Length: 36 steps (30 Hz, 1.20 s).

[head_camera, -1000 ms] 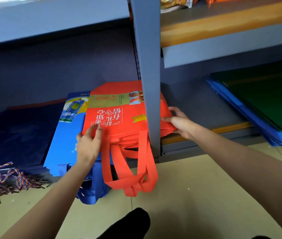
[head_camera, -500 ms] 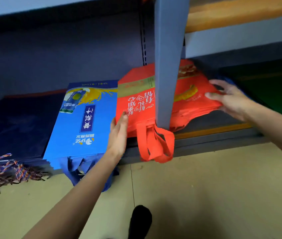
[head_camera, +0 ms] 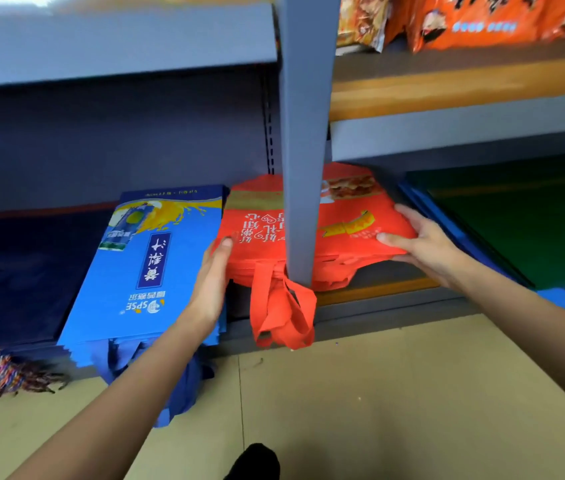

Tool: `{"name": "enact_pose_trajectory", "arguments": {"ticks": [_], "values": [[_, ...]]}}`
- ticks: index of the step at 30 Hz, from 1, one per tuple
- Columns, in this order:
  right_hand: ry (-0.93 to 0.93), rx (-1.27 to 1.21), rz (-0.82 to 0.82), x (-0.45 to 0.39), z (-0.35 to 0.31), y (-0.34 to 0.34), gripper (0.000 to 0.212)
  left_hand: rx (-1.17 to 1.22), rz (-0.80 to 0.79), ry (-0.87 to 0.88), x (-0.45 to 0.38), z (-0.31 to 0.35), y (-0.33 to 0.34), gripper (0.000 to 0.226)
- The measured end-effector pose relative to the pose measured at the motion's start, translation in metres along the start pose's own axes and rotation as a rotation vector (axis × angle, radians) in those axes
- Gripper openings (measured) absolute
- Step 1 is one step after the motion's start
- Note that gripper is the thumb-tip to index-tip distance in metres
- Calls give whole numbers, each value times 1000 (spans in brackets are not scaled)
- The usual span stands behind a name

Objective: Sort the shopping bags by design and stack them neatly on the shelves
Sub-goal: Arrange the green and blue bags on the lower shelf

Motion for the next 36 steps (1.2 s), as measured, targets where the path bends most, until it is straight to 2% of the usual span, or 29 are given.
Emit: {"name": "enact_pose_trajectory", "arguments": {"ticks": [2, 4, 5, 7, 9, 10, 12, 13, 14, 15, 16, 19, 23, 25, 29, 30, 31, 33, 34, 36], "values": [[-7, -9, 30, -8, -6, -4, 73, 30, -71, 33, 0, 8, 8, 72], [-37, -31, 68, -14, -17, -14, 76, 4, -128, 41, 0, 14, 20, 73], [-56, -38, 77, -15, -25, -21, 91, -29, -153, 29, -2, 16, 27, 70], [-74, -17, 109, -16, -38, -37, 137, -66, -230, 13, -3, 18, 39, 55], [-96, -15, 116, -13, -42, -48, 153, -24, -246, 18, -4, 11, 43, 55], [-105, -18, 116, -11, -39, -52, 154, -26, -167, 58, 0, 6, 39, 58], [-74, -8, 115, -7, -29, -56, 139, -101, 190, 209, 27, 0, 18, 54], [-42, -12, 120, -5, -21, -57, 117, -164, 306, 336, 48, 0, 15, 45], [-10, -19, 136, -5, -10, -60, 92, -252, 308, 478, 68, 0, 21, 35], [26, -3, 171, -3, 0, -63, 75, -361, 240, 602, 84, -5, 34, 27], [68, 18, 193, -2, 11, -67, 68, -445, 145, 704, 98, -9, 50, 21], [126, 60, 206, 0, 25, -74, 69, -556, -88, 770, 108, -16, 94, 24], [41, 134, 217, -7, 10, -85, 69, -701, -222, 656, 103, 0, 144, 49], [-1, 186, 212, -6, 8, -98, 71, -800, -226, 667, 96, 9, 163, 58], [-69, 342, 243, -4, 12, -135, 77, -1125, -73, 948, 81, 25, 193, 63], [-75, 379, 247, -3, 9, -144, 77, -1246, -38, 922, 72, 25, 200, 67], [-56, 397, 237, -3, 9, -151, 76, -1387, -34, 824, 59, 22, 207, 73], [38, 428, 135, 2, 19, -146, 69, -1612, -114, 529, 35, 5, 216, 84], [80, 493, 56, 6, 27, -135, 65, -1654, -160, 408, 27, -3, 218, 87], [60, 680, -92, 4, 38, -109, 63, -1704, -183, 305, 16, -11, 220, 92]]}}
Point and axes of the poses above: each hand's wrist, its own x-axis away from the middle knuckle, its own y-axis out of the palm, z = x × y, the point moved 6 cm from there along -x, towards the middle knuckle, and after that the axes turned 14 degrees about -y, right-handed, at the moved point
